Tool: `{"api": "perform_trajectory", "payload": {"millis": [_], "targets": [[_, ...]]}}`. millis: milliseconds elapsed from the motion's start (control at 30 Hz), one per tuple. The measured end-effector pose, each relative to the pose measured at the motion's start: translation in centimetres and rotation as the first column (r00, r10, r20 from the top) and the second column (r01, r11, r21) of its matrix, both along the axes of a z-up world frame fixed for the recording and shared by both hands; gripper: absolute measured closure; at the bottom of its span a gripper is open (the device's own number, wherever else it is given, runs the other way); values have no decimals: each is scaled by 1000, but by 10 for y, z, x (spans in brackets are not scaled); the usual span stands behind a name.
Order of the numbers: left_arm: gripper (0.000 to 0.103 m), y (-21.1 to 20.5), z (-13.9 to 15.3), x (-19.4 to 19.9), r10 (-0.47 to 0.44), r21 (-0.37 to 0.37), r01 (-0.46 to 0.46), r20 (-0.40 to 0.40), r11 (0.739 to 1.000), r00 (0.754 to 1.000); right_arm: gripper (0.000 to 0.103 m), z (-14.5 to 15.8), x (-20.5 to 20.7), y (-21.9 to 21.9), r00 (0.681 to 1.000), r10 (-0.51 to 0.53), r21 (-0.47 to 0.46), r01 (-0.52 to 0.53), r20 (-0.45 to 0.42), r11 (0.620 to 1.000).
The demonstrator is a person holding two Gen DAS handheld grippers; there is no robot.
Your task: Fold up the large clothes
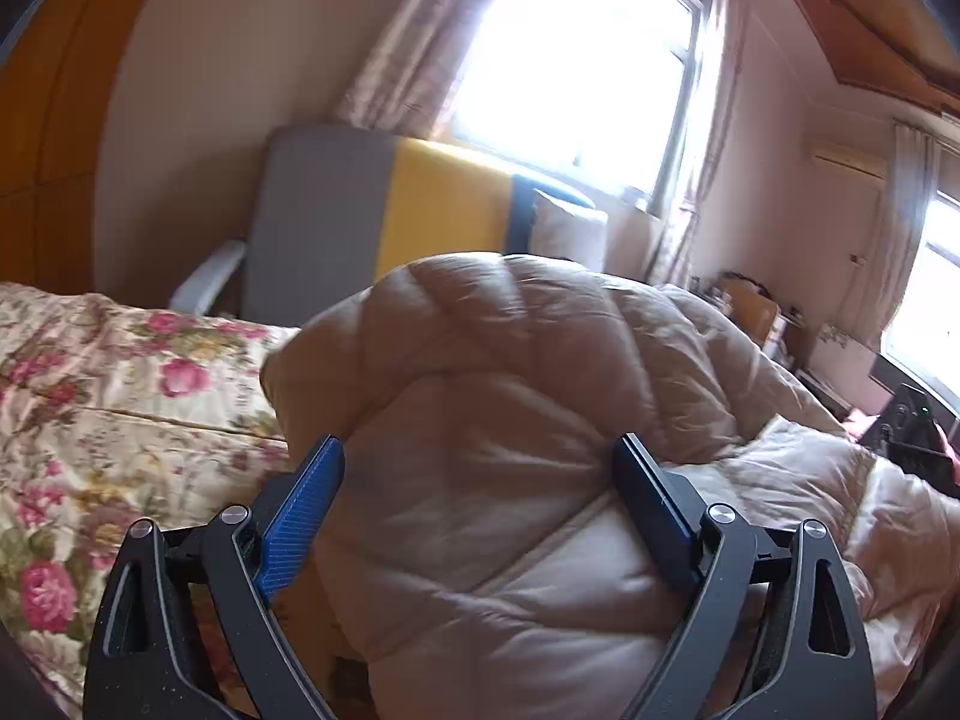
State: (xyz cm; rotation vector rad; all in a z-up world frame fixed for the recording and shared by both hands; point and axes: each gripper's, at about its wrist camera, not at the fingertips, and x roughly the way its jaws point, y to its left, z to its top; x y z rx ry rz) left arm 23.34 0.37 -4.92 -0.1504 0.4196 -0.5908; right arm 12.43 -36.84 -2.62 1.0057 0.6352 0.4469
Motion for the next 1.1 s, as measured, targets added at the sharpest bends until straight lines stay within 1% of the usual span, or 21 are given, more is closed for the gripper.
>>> {"api": "perform_trajectory", "payload": {"millis": [33, 100, 167, 233, 300, 333, 367, 433, 500, 567, 600, 633, 667, 733, 800, 833, 867, 933, 1000, 1033, 1100], "targets": [[14, 6, -1, 3, 18, -13, -18, -6, 1000, 1000, 72, -9, 8, 0, 1000, 9, 67, -8, -12, 998], [13, 20, -3, 9, 49, -72, -52, -46, 996, 998, 72, -29, 14, -8, 999, 3, 202, 4, -34, 979], [13, 27, -5, 15, 66, -117, -77, -93, 990, 993, 71, -38, 9, -18, 999, -29, 254, 38, -41, 966], [13, 26, -5, 19, 53, -156, -71, -116, 985, 992, 72, -41, 1, -22, 999, -38, 222, 45, -38, 974], [13, 7, -3, 26, -40, -199, 9, -152, 980, 988, 73, -42, -4, -21, 998, -32, 159, 40, -52, 986], [13, -5, -1, 27, -73, -186, 44, -156, 982, 985, 73, -41, -7, -21, 998, -31, 133, 38, -55, 990], [13, -26, 4, 26, -116, -138, 96, -145, 986, 983, 74, -43, -8, -22, 998, -34, 118, 42, -61, 992], [12, -59, 13, 20, -192, -61, 186, -114, 981, 975, 74, -49, -13, -26, 997, -29, 125, 38, -71, 991], [12, -90, 22, 7, -266, 22, 268, -69, 963, 961, 74, -52, -15, -34, 997, -11, 130, 21, -77, 991], [12, -120, 24, -8, -319, 139, 320, -32, 937, 947, 74, -52, -19, -45, 997, -16, 94, 23, -79, 995], [12, -134, 22, -16, -337, 200, 333, -17, 921, 941, 70, -50, -22, -48, 997, -29, 61, 34, -78, 998], [12, -144, 19, -22, -335, 244, 325, -2, 914, 942, 67, -48, -25, -52, 996, -46, 24, 48, -80, 999], [12, -156, 15, -28, -328, 302, 309, 12, 902, 945, 59, -46, -28, -55, 993, -70, -23, 68, -90, 997], [11, -170, 8, -35, -320, 358, 288, 31, 888, 947, 53, -42, -36, -61, 991, -103, -89, 96, -85, 991], [10, -181, 3, -43, -312, 401, 267, 49, 876, 949, 41, -38, -50, -68, 983, -159, -162, 143, -87, 976], [9, -186, 0, -46, -305, 430, 252, 60, 867, 950, 37, -35, -58, -73, 974, -205, -208, 182, -99, 961], [9, -191, -3, -50, -292, 459, 226, 79, 859, 953, 23, -31, -66, -79, 956, -268, -265, 229, -118, 937], [9, -197, -10, -55, -278, 500, 188, 112, 845, 954, 21, -17, -86, -90, 918, -379, -337, 323, -116, 884], [8, -201, -14, -57, -268, 520, 161, 136, 839, 954, 21, 9, -104, -89, 872, -484, -434, 409, -72, 802], [8, -203, -15, -58, -260, 526, 149, 143, 837, 955, 21, 27, -107, -82, 861, -507, -484, 432, -28, 761], [8, -205, -17, -59, -253, 536, 135, 152, 833, 956, 18, 65, -99, -57, 857, -513, -606, 439, 60, 663]]}}
